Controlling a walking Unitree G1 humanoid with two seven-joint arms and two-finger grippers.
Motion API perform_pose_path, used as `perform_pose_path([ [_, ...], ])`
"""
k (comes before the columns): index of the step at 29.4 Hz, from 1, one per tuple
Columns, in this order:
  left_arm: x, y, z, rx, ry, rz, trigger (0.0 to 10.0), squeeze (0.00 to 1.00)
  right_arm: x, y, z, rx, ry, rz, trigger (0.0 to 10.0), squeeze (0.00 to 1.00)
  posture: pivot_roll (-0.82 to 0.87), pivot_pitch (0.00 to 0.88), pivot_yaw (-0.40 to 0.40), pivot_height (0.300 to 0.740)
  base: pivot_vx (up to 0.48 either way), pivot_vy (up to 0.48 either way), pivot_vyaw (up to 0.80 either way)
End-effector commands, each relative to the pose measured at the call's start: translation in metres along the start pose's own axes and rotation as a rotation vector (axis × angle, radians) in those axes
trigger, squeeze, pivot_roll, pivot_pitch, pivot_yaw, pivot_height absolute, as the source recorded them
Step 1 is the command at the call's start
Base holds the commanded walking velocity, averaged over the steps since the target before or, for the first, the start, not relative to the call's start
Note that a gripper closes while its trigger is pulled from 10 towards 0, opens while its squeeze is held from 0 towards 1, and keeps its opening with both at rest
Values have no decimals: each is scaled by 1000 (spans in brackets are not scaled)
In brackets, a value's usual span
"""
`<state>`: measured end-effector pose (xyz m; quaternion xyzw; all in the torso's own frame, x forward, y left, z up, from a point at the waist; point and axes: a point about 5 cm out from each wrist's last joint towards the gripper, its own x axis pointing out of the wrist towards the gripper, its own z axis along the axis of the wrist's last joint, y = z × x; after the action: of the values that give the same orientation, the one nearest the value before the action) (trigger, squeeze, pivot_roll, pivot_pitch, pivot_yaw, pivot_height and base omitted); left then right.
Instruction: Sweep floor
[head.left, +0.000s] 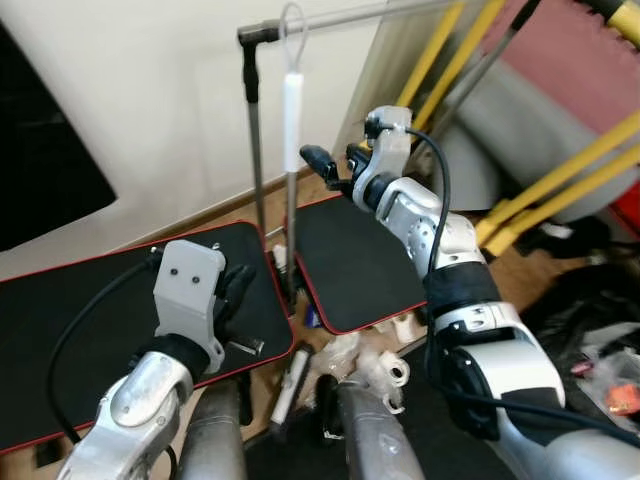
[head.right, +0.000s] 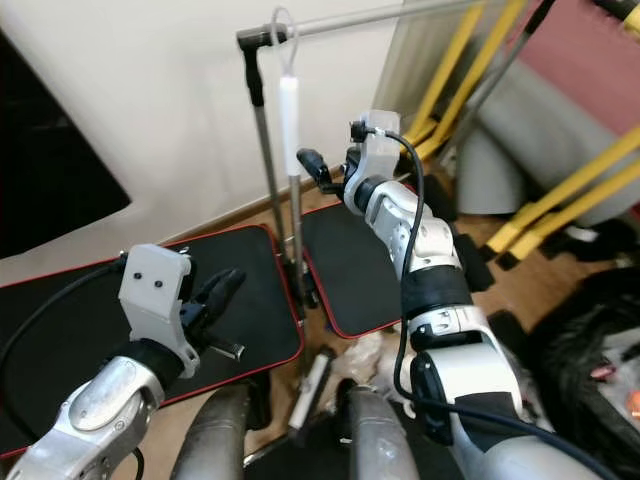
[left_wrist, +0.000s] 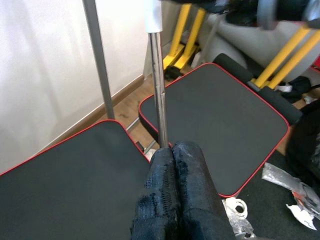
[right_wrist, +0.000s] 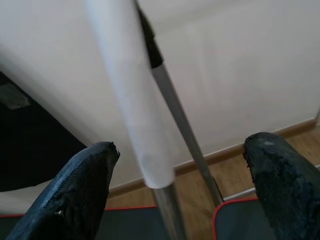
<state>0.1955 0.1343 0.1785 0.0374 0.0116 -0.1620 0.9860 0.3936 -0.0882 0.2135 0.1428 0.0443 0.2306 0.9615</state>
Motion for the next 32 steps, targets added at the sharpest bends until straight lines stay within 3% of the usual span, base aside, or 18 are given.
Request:
perform_pose_path([
  [1,-3,-5,-3,8,42,-35,10000,0,1,-6,-5,20,9,-19,10000,0,-6,437,-208,740,0,-465,0],
  [6,-3,-8,-2,14,40,-37,10000,0,3,-6,0,22,-3,-18,10000,0,-7,446,-208,740,0,-465,0],
  [15,-6,-7,0,-7,64,-12,10000,0,11,-8,7,27,-16,-31,10000,0,-3,470,-211,740,0,0,0],
  [30,-14,-10,8,-16,72,-13,10000,0,20,-4,7,-64,-11,-71,10000,0,6,518,-220,740,0,0,0],
  [31,-15,-11,9,-16,73,-13,10000,0,21,-4,6,-61,-13,-63,8039,0,7,521,-219,740,0,0,0],
  [32,-15,-11,9,-16,73,-13,10000,0,21,-4,6,-61,-13,-63,8039,0,7,521,-219,740,0,0,0],
])
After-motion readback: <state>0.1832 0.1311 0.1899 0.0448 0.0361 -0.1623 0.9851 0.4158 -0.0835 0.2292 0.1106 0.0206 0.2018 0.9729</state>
